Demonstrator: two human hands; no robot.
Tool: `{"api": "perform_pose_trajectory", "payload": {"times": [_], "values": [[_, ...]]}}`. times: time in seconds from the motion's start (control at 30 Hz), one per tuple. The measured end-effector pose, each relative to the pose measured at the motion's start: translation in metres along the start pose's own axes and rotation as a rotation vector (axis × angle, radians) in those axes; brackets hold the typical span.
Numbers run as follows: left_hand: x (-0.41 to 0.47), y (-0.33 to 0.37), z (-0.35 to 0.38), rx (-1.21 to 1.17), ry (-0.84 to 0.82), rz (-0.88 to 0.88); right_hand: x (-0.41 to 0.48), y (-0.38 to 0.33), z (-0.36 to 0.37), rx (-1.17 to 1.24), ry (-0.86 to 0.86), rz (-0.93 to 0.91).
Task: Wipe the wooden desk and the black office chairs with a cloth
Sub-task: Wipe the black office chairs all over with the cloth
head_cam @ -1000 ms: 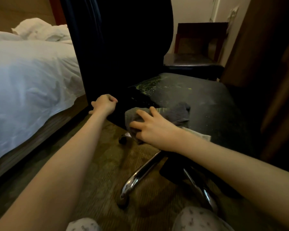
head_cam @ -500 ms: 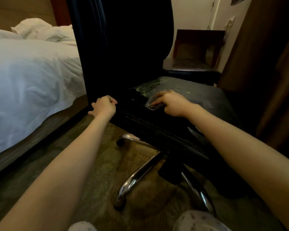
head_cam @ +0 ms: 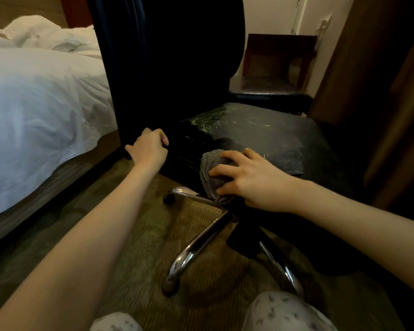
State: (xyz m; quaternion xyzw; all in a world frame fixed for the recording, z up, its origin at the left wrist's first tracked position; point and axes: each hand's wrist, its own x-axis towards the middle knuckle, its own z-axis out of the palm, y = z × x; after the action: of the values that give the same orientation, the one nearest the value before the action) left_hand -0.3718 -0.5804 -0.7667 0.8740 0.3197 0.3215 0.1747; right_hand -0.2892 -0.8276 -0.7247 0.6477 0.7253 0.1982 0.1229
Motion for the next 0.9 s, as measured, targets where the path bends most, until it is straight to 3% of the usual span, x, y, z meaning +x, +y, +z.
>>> {"api": "perform_pose_trajectory", "payload": {"times": [0.07,0.17,0.27,0.37,0.5,0.6,0.77,0.9], "values": [[-0.003,0.011,0.002,-0.004,0.055,0.038,0.012,-0.011,-0.008,-0.045,-0.027,0.087],[-0.010,0.031,0.007,-0.074,0.082,0.128,0.043,-0.033,-0.012,-0.132,0.062,0.169],[-0.018,0.033,0.013,-0.128,0.008,0.159,0.056,-0.047,-0.004,-0.192,-0.059,0.168],[-0.019,0.024,0.012,-0.178,-0.066,0.115,0.034,-0.050,-0.002,-0.247,0.024,0.120],[-0.021,0.031,0.010,-0.160,0.000,0.106,-0.012,-0.047,0.001,-0.161,0.061,0.109],[-0.019,0.056,0.010,-0.173,0.102,0.153,-0.026,-0.035,-0.012,-0.002,0.079,0.253],[-0.018,0.088,0.015,-0.099,-0.099,0.212,-0.032,0.014,-0.008,0.181,-0.031,0.448],[-0.028,0.077,0.011,-0.134,-0.116,0.241,-0.045,0.057,0.010,0.304,-0.065,0.709]]}}
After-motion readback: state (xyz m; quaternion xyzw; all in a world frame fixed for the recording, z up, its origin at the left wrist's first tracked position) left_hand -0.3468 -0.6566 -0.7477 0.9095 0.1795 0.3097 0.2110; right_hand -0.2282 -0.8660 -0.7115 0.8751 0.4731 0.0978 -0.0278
